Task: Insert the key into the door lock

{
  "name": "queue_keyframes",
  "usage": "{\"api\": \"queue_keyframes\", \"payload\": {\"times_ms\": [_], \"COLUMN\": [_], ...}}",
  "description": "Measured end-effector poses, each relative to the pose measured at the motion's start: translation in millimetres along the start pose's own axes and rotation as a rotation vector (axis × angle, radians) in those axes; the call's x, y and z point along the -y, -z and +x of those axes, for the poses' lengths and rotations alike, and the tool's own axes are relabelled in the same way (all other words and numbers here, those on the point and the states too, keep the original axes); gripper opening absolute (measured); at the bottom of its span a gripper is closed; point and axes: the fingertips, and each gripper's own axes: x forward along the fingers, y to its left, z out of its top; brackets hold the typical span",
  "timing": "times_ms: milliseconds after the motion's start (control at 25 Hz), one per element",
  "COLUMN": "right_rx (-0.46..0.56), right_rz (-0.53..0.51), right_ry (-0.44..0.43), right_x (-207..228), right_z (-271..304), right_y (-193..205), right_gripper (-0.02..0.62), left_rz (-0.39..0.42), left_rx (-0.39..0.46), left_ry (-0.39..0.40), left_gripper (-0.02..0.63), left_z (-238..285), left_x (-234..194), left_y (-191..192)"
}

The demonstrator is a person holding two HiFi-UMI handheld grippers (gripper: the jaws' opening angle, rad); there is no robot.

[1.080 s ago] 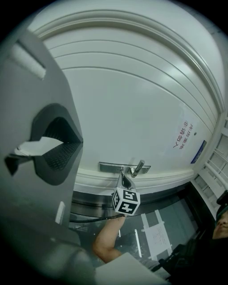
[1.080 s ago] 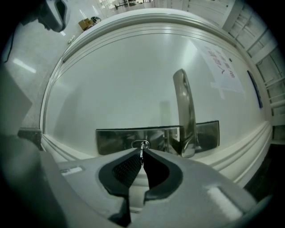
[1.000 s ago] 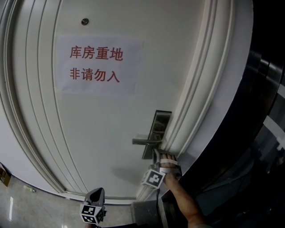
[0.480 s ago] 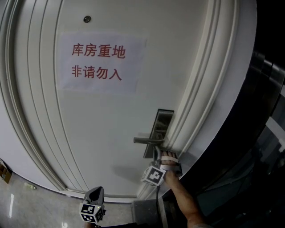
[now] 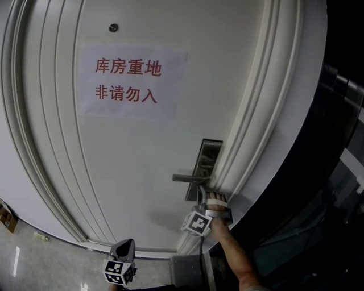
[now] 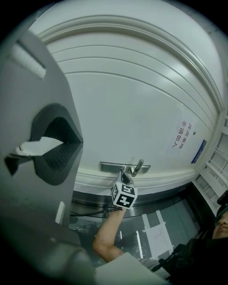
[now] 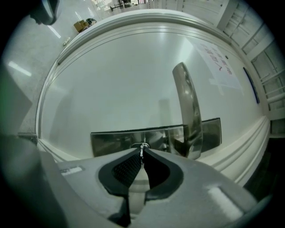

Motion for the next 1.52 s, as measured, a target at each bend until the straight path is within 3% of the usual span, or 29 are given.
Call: {"api": "queue_keyframes", "payload": {"times_ms": [320,480,640,800,1200,1360,1520], "right_rx": [-0.011,-0.008,-0.008,0.02,0.033,0.048,0.058], "right_rz": [0.003,0.019,0.036,0.071,0.152,0.29,0.476], "right_ry": [-0.008,-0.005,-0.001,0.038,0.044,0.035,-0.031], "right_x": [-16,-13,-10,-1,-11,-10,-24], "right_z": [-2,-14,-25,-48,-94,-115,-135], "right_y": [4,-1,0,-4,6,15,29], "right_gripper": [0.166,0.186,0.173,0.043,0.005,0.003,0.003], "left_rz": [0.009,0.015,0.025,0.032,0.062,0.081,0.103], "left_rx": [-0.012,-0.011,-0.008,-0.006,0.007,0.015,0.02], "left_ry": [-0.01,-0.004,0.007,0.016,0.062,0.083,0.117], "left_gripper": [0.002,0.002,0.002,0.002,0.002,0.002,0.002], "left_z": [-15,-21,-28,-36,-55,-61,-67], "left_x": [-6,-4,0,3,27,35,44], "left_y": [1,0,-2,-3,-5,-11,-17]}}
